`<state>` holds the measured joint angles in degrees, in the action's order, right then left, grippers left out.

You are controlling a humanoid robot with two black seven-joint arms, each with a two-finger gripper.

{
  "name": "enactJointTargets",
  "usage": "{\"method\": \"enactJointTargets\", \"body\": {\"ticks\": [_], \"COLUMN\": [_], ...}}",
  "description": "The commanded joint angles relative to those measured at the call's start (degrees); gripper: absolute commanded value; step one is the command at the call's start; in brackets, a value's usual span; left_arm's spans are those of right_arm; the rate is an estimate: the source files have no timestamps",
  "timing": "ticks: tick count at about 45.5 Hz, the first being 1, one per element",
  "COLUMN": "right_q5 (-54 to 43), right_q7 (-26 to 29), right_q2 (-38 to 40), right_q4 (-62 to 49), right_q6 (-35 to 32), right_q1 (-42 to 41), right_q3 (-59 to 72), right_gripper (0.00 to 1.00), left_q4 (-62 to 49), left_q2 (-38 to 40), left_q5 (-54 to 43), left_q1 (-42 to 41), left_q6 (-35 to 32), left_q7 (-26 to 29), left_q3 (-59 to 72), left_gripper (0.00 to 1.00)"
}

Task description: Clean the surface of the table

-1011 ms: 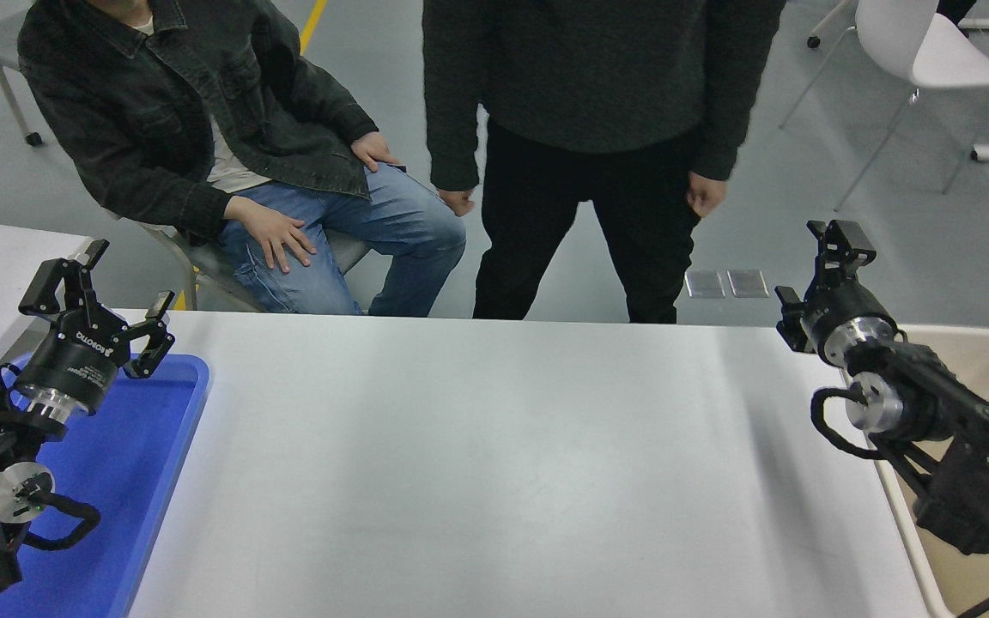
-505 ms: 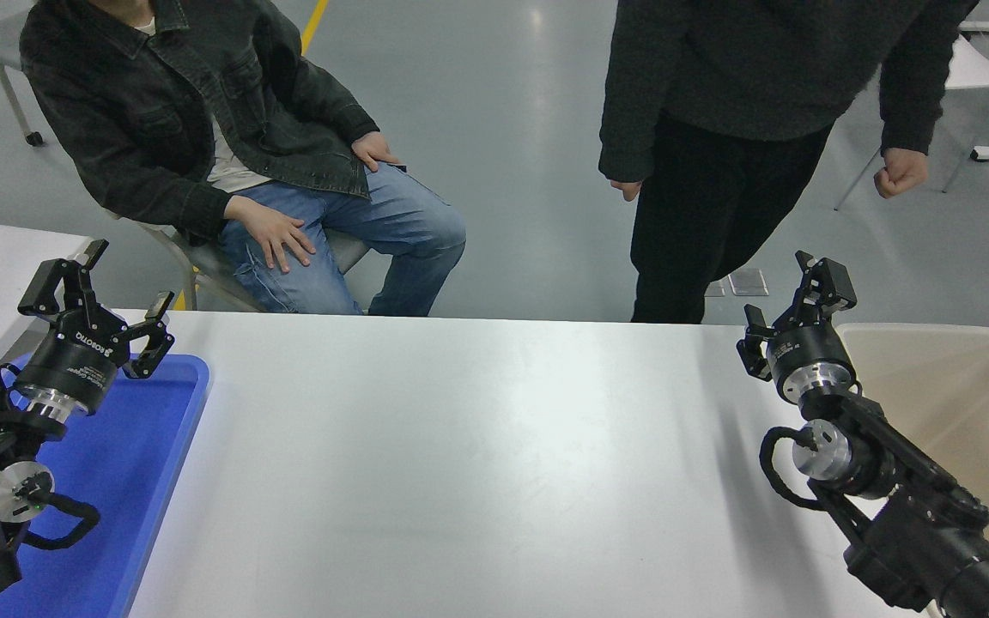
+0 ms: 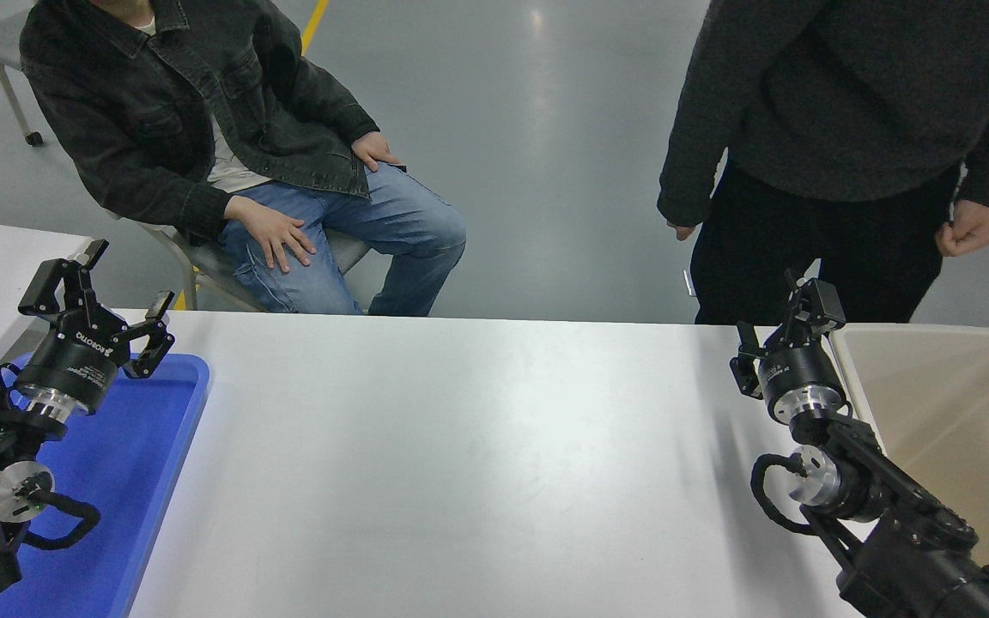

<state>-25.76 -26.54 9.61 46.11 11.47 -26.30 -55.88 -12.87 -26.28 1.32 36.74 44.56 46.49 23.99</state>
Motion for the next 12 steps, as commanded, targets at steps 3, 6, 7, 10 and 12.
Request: {"method": "enactJointTargets", "body": {"ticks": [3,6,7,10,12], "right_q5": [-0.52,-0.52,-0.52,-0.52,-0.52], "right_q7": [-0.53,-0.53,-0.53,-0.53,-0.53], "right_q2": [-0.3,-0.38,-0.38,-0.38,-0.38], "right_q4": [-0.14,-0.23,-0.32,-0.32,-0.32], "right_q6": [-0.13,-0.13,-0.13,-0.13,-0.13], "right_q1": [0.46,0.55,0.46,0.46,0.46], "right_q3": [0.24,0.24,0.24,0.33,0.33], "right_gripper": [1.0,1.0,1.0,1.0,1.0], "left_q4": [0.04,-0.05,-0.05,0.04,-0.05], "left_q2": [0.0,0.0,0.0,0.0,0.0], "left_q5": [0.0,0.0,0.0,0.0,0.0], "left_q1": [0.0,0.0,0.0,0.0,0.0], "left_q6": [0.0,0.0,0.0,0.0,0.0], "left_q7": [0.0,0.0,0.0,0.0,0.0], "left_q3": [0.0,0.0,0.0,0.0,0.0], "left_gripper": [1.0,1.0,1.0,1.0,1.0]}}
